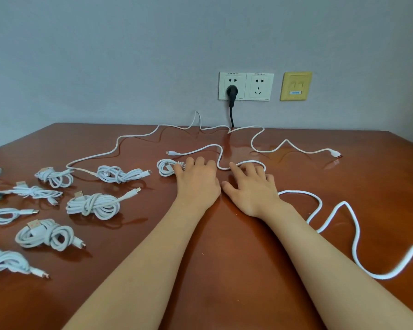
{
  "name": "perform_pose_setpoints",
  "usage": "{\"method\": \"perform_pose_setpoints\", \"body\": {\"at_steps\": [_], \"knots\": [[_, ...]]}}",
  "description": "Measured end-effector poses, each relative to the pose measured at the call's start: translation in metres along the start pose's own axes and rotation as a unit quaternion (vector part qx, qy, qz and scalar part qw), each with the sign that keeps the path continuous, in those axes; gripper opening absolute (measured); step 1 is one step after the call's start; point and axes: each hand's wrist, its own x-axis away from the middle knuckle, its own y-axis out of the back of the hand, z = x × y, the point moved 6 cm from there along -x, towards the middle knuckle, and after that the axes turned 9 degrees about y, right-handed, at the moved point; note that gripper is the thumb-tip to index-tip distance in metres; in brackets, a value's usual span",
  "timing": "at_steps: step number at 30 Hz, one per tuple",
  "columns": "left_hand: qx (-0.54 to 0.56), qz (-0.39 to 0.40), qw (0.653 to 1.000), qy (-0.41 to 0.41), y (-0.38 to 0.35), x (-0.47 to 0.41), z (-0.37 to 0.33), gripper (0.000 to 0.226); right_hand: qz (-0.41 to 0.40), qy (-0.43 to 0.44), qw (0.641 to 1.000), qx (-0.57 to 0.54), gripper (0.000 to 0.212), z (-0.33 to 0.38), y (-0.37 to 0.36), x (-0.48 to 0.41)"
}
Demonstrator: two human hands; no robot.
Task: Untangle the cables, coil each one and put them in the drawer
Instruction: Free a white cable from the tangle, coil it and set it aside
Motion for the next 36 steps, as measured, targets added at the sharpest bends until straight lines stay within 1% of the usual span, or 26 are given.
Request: {"method": "perform_pose_setpoints", "body": {"at_steps": [3, 8, 10, 12, 14, 16, 18, 21, 25, 28, 31, 33, 36], "knots": [[0.000, -0.021, 1.000, 0.000, 0.004, 0.002, 0.000, 0.030, -0.002, -0.014, 1.000, -0.008, 0.061, -0.003, -0.001, 0.000], [0.005, -0.033, 0.999, -0.011, 0.006, 0.003, -0.003, 0.033, 0.039, 0.017, 0.999, -0.027, 0.059, 0.000, -0.004, -0.002], [0.009, -0.050, 0.999, -0.007, 0.006, 0.003, -0.002, 0.036, 0.038, 0.017, 0.999, -0.031, 0.059, 0.000, -0.004, -0.004], [0.011, -0.050, 0.998, 0.025, 0.005, 0.001, 0.003, 0.041, 0.026, 0.015, 1.000, -0.006, 0.058, 0.001, -0.003, -0.004], [0.006, -0.016, 0.997, 0.079, -0.001, -0.001, 0.013, 0.039, 0.013, 0.015, 1.000, 0.017, 0.055, 0.001, -0.001, -0.004], [-0.002, 0.009, 0.994, 0.109, -0.004, -0.001, 0.018, 0.039, -0.011, 0.018, 1.000, 0.022, 0.051, 0.002, 0.002, -0.003], [-0.012, 0.002, 0.994, 0.107, -0.004, -0.001, 0.019, 0.041, -0.042, 0.021, 0.997, 0.054, 0.047, 0.005, 0.009, -0.002], [0.000, -0.015, 0.996, 0.084, -0.001, -0.001, 0.013, 0.044, -0.030, -0.002, 0.994, 0.105, 0.050, 0.006, 0.013, -0.002], [0.003, -0.035, 0.998, 0.051, 0.002, -0.002, 0.009, 0.041, -0.029, -0.055, 0.990, 0.127, 0.033, 0.001, 0.019, 0.000], [0.016, -0.043, 0.998, 0.041, 0.004, -0.001, 0.008, 0.040, -0.037, -0.124, 0.987, 0.094, 0.030, -0.007, 0.026, 0.004], [0.038, -0.047, 0.997, 0.039, 0.005, -0.001, 0.009, 0.043, -0.057, -0.180, 0.981, 0.040, 0.032, -0.019, 0.028, 0.007], [0.058, -0.052, 0.996, 0.035, 0.006, -0.001, 0.010, 0.045, -0.095, -0.210, 0.973, -0.020, 0.034, -0.025, 0.030, 0.010], [0.088, -0.066, 0.994, 0.017, 0.008, -0.001, 0.008, 0.047, -0.170, -0.235, 0.951, -0.105, 0.031, -0.034, 0.033, 0.012]]}}
